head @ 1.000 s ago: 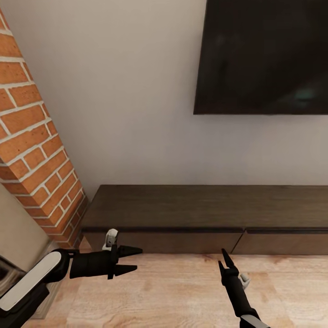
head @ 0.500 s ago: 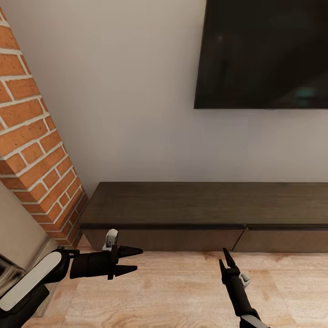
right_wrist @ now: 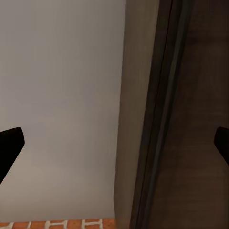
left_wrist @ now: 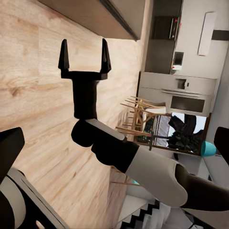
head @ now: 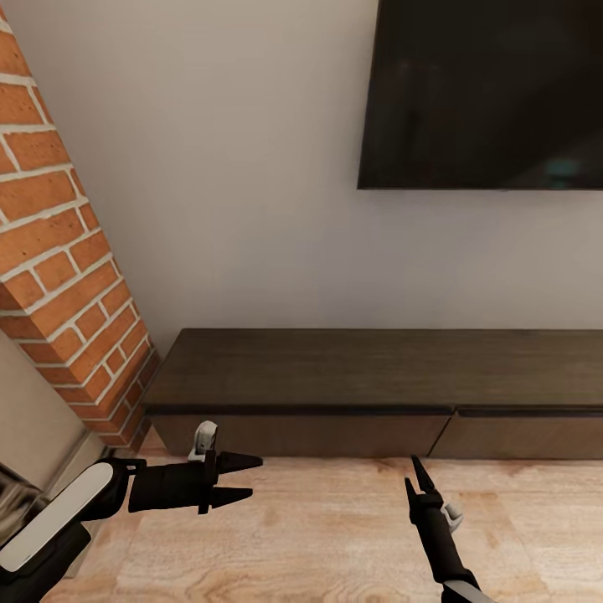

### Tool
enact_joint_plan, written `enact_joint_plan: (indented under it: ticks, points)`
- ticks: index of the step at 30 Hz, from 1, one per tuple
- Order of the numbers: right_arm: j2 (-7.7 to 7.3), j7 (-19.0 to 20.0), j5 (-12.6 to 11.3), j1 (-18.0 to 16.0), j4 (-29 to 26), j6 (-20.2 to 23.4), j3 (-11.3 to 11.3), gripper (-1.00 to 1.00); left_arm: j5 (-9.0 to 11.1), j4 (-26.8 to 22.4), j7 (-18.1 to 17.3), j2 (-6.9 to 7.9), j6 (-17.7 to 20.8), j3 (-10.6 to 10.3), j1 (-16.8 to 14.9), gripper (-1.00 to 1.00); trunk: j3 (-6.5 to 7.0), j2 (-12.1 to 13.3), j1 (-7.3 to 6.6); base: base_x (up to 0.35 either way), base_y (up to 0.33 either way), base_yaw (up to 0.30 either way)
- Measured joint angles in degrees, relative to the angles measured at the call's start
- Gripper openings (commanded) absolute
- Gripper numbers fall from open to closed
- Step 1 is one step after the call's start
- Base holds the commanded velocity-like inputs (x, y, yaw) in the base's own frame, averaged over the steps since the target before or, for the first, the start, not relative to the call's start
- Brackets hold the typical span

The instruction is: Place each of the two pumpkins and all three candles from the living room inside a cabinet in the living room (use any cabinet), then make sure every cabinet is closed, and position the cauldron so it is next to a table in the living room.

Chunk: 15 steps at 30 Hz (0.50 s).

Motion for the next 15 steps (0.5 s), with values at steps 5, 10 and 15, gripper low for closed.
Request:
enact_joint_plan:
  ticks: [5, 10, 15]
  points:
    - [-0.14, 0.93, -0.18, 0.0, -0.19, 0.17, 0.07, 1.0, 0.02, 0.0, 0.02, -0.04, 0.02, 0.0, 0.0, 1.0, -0.9, -2.01, 1.1, 0.0, 0.0, 0.0]
    - [-0.2, 6.05, -1.51, 0.0, -0.17, 0.66, 0.2, 1.0, 0.02, 0.0, 0.0, -0.08, 0.01, 0.0, 0.0, 1.0, -1.8, -4.01, 2.2, 0.0, 0.0, 0.0]
    - [-0.1, 7.19, -1.84, 0.0, 0.02, 0.79, 0.26, 1.0, 0.02, 0.0, 0.01, -0.09, 0.04, 0.0, 0.0, 1.0, -2.69, -6.02, 3.3, 0.0, 0.0, 0.0]
